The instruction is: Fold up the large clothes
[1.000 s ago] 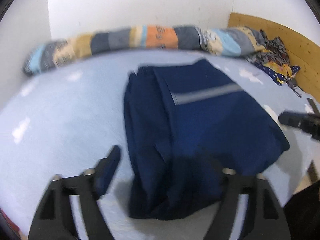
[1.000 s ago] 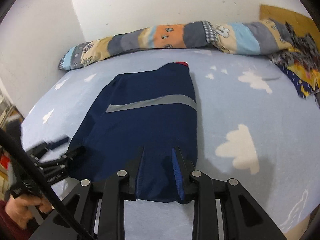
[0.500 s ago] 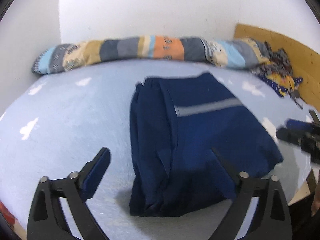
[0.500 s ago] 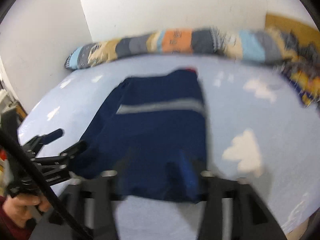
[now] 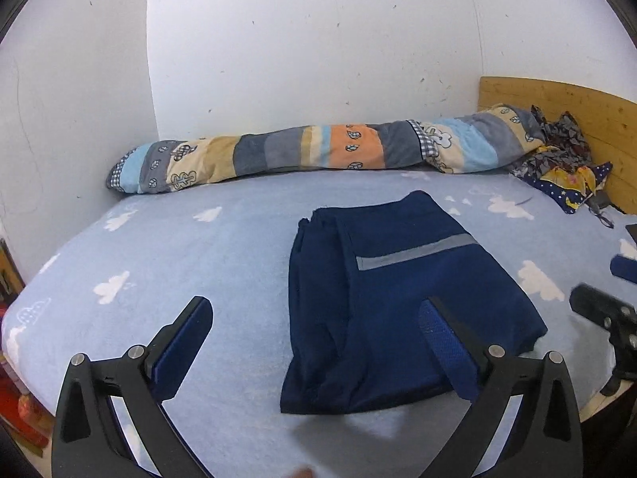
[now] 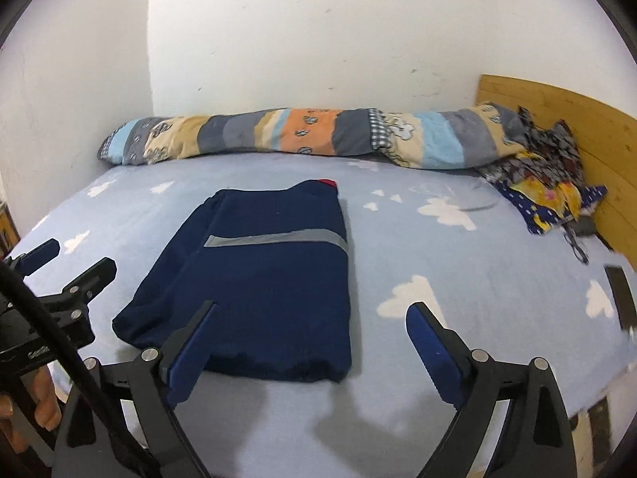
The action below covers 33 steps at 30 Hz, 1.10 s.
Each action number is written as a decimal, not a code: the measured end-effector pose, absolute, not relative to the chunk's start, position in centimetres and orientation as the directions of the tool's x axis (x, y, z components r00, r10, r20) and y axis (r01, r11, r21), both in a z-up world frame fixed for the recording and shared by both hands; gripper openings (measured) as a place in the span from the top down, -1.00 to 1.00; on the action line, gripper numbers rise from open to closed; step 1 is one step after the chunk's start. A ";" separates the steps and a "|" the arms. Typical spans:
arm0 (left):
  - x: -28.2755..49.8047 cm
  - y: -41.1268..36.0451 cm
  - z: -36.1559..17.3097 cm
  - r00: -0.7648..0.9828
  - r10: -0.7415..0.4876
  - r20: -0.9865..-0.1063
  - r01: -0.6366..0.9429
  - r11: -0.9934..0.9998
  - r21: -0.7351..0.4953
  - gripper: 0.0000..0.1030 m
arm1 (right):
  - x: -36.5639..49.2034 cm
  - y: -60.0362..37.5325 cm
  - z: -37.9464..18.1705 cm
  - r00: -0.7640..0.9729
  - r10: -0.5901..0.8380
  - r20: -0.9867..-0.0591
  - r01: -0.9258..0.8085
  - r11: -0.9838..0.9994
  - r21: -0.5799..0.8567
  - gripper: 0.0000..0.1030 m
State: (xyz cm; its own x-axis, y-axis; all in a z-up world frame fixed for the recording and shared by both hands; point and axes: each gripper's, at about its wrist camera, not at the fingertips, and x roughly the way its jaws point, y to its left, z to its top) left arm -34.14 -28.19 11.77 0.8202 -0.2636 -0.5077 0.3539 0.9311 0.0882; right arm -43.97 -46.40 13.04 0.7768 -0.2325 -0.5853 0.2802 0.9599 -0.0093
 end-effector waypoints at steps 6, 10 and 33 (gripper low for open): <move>-34.2 -29.3 11.0 0.857 -0.123 -0.501 0.232 0.959 0.160 -1.00 | -44.6 -45.8 12.3 0.766 -0.235 -0.598 0.281 0.960 -0.018 -0.87; -33.8 -30.6 10.5 0.840 -0.109 -0.532 0.260 0.941 0.218 -1.00 | -44.0 -45.7 11.7 0.749 -0.220 -0.625 0.273 0.962 -0.012 -0.87; -32.6 -32.0 8.9 0.743 -0.130 -0.656 0.357 0.907 0.225 -1.00 | -42.8 -45.2 10.9 0.731 -0.201 -0.652 0.256 0.967 -0.011 -0.87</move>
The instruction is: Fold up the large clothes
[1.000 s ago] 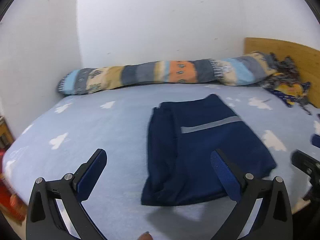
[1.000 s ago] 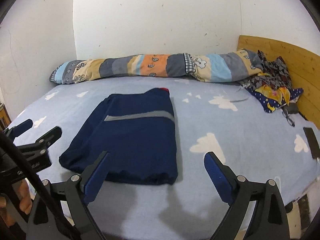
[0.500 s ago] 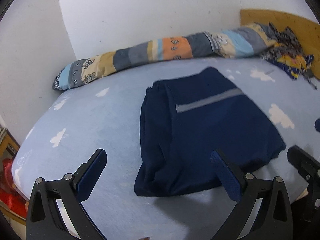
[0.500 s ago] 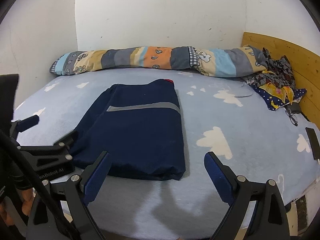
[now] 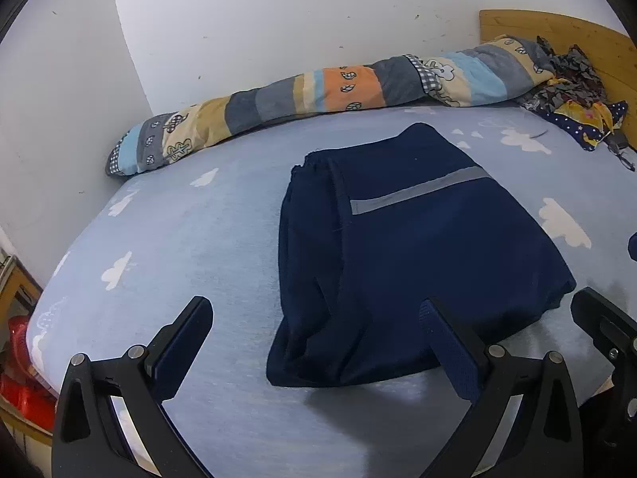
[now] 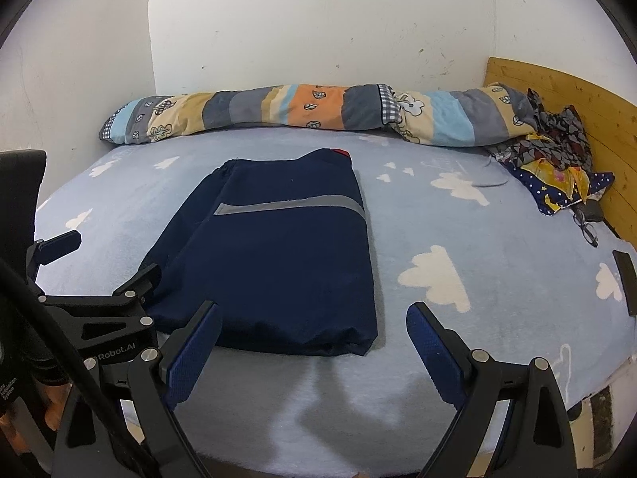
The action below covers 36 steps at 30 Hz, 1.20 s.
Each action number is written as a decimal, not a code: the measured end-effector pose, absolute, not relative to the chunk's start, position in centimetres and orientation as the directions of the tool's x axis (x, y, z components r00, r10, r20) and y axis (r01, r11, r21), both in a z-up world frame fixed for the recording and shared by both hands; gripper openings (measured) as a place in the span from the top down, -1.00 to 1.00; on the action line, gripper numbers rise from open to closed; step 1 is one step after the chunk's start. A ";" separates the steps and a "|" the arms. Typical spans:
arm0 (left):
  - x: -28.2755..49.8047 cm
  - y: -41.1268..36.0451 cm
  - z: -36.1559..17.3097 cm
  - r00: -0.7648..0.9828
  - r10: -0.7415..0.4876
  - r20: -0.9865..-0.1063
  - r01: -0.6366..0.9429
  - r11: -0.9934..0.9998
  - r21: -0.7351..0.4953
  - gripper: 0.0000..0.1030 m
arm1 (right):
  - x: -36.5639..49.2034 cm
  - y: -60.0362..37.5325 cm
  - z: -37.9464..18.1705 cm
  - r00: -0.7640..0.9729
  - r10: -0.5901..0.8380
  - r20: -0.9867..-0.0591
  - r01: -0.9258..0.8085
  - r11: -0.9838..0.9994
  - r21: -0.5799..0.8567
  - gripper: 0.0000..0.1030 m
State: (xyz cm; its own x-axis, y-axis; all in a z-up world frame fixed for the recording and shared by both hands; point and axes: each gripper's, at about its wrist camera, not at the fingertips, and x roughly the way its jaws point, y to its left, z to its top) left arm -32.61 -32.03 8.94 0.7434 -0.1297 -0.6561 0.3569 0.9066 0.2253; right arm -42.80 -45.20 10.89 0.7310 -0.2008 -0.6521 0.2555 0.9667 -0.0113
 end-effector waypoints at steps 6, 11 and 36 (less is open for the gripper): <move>-32.8 -32.1 8.9 0.742 -0.130 -0.658 0.361 0.904 0.228 -1.00 | -43.0 -45.4 10.9 0.729 -0.211 -0.652 0.268 0.963 -0.012 -0.87; -32.6 -31.9 8.9 0.731 -0.151 -0.665 0.374 0.904 0.206 -1.00 | -43.0 -45.2 10.9 0.726 -0.208 -0.655 0.258 0.966 -0.020 -0.87; -32.6 -31.4 9.0 0.729 -0.169 -0.664 0.377 0.908 0.184 -1.00 | -43.2 -45.0 10.6 0.722 -0.211 -0.659 0.257 0.966 -0.029 -0.87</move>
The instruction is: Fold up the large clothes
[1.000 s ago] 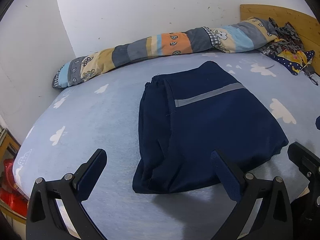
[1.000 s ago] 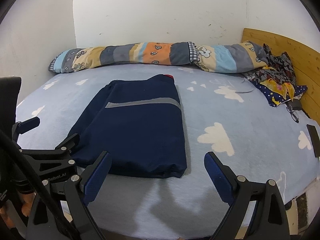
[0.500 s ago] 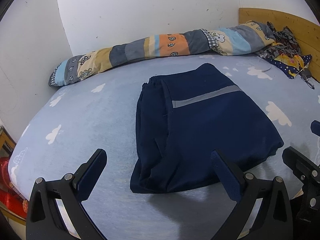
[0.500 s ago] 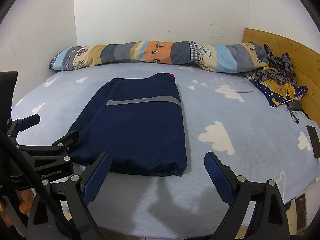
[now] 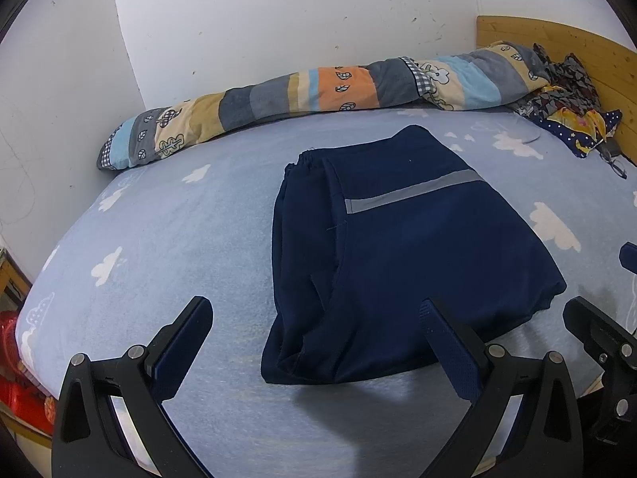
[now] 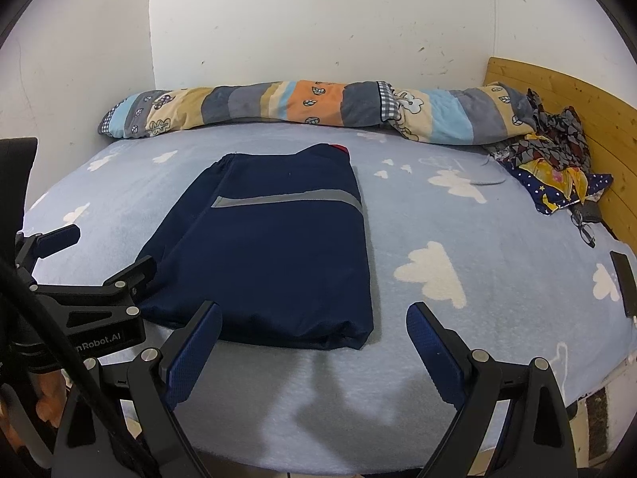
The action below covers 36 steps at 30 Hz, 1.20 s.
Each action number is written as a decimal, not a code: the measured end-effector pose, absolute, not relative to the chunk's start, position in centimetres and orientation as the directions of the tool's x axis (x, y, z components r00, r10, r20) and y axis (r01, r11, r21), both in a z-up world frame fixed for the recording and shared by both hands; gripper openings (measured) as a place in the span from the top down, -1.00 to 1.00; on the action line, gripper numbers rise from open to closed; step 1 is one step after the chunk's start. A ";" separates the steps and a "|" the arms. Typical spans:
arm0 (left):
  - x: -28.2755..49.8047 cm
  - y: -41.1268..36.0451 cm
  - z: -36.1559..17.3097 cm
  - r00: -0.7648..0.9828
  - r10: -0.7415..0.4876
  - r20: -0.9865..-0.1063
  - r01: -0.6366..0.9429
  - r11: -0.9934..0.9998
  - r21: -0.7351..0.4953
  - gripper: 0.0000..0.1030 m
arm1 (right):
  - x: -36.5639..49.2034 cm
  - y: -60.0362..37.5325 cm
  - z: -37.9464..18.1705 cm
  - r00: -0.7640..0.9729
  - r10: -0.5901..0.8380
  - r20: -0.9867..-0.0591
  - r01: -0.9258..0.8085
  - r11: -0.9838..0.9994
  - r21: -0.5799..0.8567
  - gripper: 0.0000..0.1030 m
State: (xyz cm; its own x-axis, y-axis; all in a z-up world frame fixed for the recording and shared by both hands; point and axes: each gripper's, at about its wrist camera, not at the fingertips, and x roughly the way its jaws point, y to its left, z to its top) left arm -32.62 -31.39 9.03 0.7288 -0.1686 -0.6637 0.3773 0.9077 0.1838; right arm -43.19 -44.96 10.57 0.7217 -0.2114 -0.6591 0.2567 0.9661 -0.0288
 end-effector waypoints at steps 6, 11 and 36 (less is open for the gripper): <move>-32.7 -31.4 9.0 0.732 -0.165 -0.661 0.375 0.908 0.188 -1.00 | -43.2 -44.9 10.5 0.722 -0.211 -0.658 0.255 0.966 -0.030 -0.87; -32.6 -31.3 9.0 0.730 -0.167 -0.663 0.377 0.907 0.187 -1.00 | -43.2 -44.9 10.5 0.723 -0.212 -0.658 0.255 0.966 -0.031 -0.87; -32.7 -31.2 9.1 0.733 -0.166 -0.660 0.375 0.908 0.188 -1.00 | -43.1 -45.0 10.5 0.721 -0.212 -0.659 0.253 0.967 -0.033 -0.87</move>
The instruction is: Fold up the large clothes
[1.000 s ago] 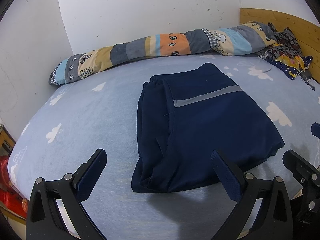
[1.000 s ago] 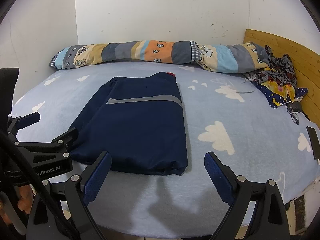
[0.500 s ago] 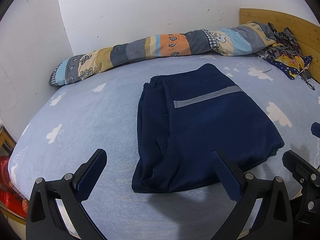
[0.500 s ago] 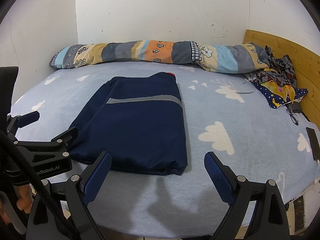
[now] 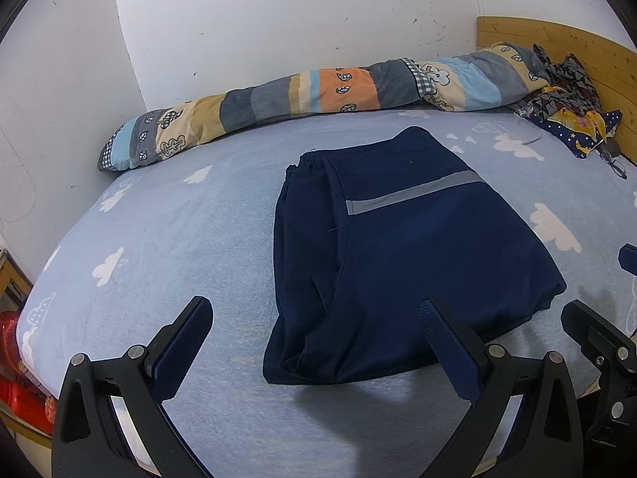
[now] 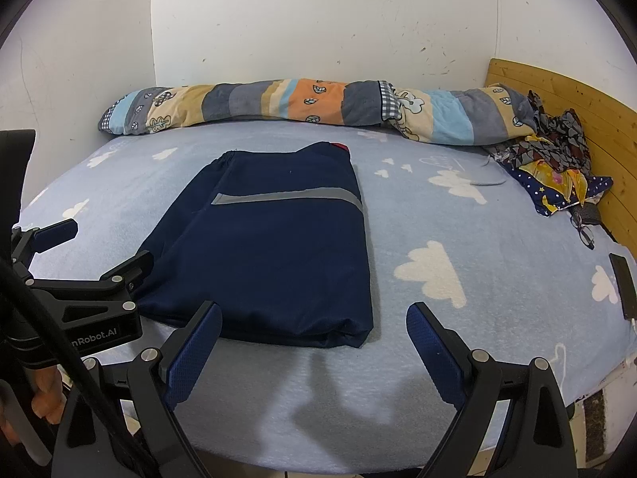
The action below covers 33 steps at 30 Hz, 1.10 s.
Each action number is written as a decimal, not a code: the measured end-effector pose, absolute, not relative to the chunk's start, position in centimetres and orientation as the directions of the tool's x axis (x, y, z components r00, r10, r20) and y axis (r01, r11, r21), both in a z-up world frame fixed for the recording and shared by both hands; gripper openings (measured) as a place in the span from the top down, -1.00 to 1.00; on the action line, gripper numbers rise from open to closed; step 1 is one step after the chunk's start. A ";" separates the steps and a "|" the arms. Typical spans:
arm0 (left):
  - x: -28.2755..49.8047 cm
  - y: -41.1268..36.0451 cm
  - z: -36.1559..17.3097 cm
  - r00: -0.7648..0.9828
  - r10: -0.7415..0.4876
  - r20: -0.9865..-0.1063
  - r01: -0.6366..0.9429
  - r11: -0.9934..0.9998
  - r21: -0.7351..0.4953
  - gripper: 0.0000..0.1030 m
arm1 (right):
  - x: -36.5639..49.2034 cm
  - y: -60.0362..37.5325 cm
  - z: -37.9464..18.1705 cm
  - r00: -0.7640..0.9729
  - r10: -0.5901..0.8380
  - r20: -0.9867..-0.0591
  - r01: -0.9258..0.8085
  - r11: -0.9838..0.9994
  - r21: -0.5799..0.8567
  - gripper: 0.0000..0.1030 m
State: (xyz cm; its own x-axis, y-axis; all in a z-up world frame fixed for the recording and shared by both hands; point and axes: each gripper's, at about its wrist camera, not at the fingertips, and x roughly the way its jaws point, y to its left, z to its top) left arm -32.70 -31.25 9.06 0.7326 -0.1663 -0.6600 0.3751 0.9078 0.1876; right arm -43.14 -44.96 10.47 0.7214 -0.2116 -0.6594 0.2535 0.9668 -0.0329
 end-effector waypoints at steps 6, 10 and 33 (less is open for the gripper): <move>-32.7 -31.2 9.1 0.732 -0.167 -0.660 0.377 0.907 0.188 -1.00 | -43.1 -45.0 10.5 0.722 -0.211 -0.659 0.252 0.967 -0.034 -0.87; -32.7 -31.2 9.1 0.732 -0.167 -0.660 0.376 0.907 0.188 -1.00 | -43.1 -45.1 10.5 0.722 -0.211 -0.660 0.251 0.967 -0.034 -0.87; -32.7 -31.2 9.2 0.732 -0.166 -0.661 0.374 0.909 0.186 -1.00 | -43.4 -45.5 10.4 0.722 -0.208 -0.659 0.247 0.968 -0.035 -0.87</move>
